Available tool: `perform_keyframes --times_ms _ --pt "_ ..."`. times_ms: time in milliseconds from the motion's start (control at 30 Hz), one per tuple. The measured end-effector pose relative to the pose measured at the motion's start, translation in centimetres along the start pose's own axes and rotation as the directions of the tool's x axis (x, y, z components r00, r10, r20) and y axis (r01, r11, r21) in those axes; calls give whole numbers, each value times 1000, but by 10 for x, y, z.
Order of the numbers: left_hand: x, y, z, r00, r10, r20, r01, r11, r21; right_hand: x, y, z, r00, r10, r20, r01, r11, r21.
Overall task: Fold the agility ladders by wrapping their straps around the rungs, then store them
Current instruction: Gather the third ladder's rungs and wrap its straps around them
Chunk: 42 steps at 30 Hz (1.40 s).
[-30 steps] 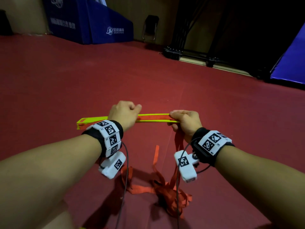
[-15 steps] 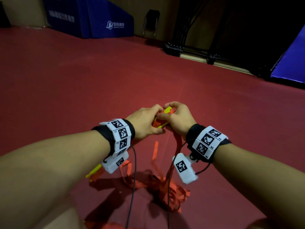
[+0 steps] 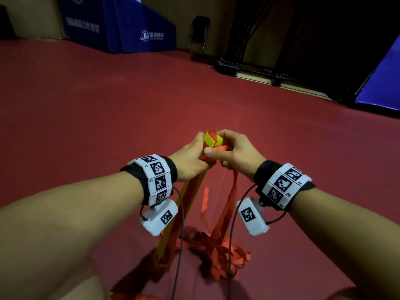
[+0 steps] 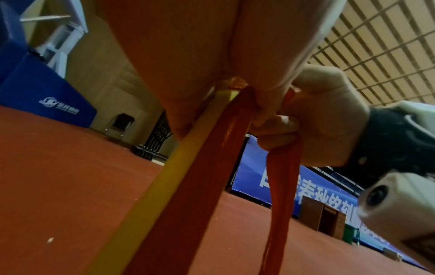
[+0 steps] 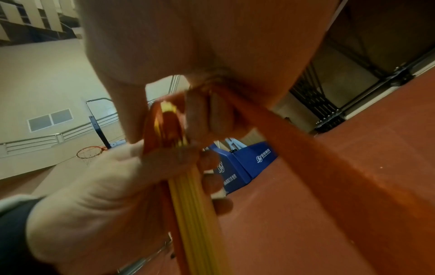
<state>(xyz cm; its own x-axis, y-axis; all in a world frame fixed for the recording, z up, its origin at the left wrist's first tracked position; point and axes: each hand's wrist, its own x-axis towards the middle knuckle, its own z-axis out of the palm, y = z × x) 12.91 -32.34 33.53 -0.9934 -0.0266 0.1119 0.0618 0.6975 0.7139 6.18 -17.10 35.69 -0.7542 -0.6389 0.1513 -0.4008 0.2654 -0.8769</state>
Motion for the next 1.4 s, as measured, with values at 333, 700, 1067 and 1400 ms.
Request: perform_keyframes --times_ms 333,700,1067,1400 --pt "-2 -6 7 991 -128 29 127 991 38 -5 2 -12 996 -80 43 91 892 -444" --pt "1 -5 12 986 -163 37 161 986 54 -2 6 -13 965 -234 123 262 793 -551" --pt "1 -3 21 987 -146 70 135 980 145 -3 -19 -6 973 -210 94 218 715 -664" --pt "5 -9 30 984 -107 143 97 993 73 1 -24 -9 968 -219 123 245 720 -649"
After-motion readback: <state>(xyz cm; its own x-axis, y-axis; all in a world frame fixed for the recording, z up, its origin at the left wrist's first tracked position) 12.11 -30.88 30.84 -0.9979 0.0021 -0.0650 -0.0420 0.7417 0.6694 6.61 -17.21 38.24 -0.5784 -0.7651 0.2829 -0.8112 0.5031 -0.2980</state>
